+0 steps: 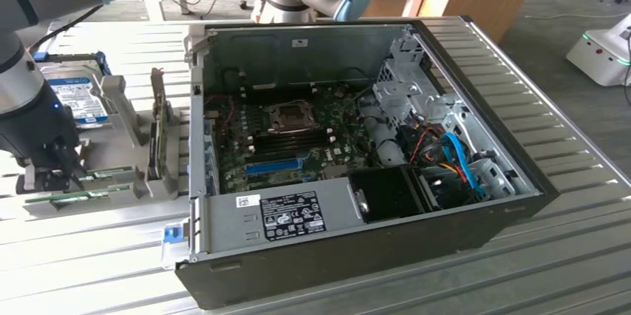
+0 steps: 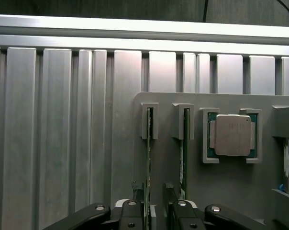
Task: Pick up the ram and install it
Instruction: 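Pick up the ram and move it above insertion slot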
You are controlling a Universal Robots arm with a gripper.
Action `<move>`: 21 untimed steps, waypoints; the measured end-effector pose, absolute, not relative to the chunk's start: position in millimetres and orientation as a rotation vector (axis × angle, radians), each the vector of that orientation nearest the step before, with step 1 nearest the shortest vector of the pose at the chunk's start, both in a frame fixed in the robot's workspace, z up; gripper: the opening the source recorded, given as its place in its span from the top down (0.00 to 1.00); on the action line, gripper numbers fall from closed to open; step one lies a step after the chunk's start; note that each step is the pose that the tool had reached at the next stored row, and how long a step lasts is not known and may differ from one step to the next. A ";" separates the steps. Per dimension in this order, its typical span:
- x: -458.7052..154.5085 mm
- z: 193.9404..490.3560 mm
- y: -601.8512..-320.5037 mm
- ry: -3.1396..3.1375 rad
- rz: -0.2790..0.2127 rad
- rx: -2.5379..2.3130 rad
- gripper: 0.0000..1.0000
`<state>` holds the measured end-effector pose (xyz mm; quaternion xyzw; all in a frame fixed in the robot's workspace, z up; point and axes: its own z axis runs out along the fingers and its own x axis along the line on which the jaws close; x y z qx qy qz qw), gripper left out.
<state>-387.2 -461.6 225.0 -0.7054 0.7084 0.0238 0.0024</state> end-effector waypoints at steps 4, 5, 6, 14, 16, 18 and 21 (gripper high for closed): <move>-387.2 219.9 -461.7 2.222 0.075 -2.213 0.70; -387.2 218.9 -461.7 2.222 0.075 -2.213 0.70; -387.2 218.2 -461.7 2.222 0.075 -2.213 0.70; -387.1 217.7 -463.2 2.222 0.075 -2.213 0.70; -387.2 217.7 -464.4 2.222 0.075 -2.213 0.70; -387.3 217.8 -464.9 2.222 0.075 -2.213 0.70; -387.2 217.8 -464.9 2.222 0.075 -2.213 0.70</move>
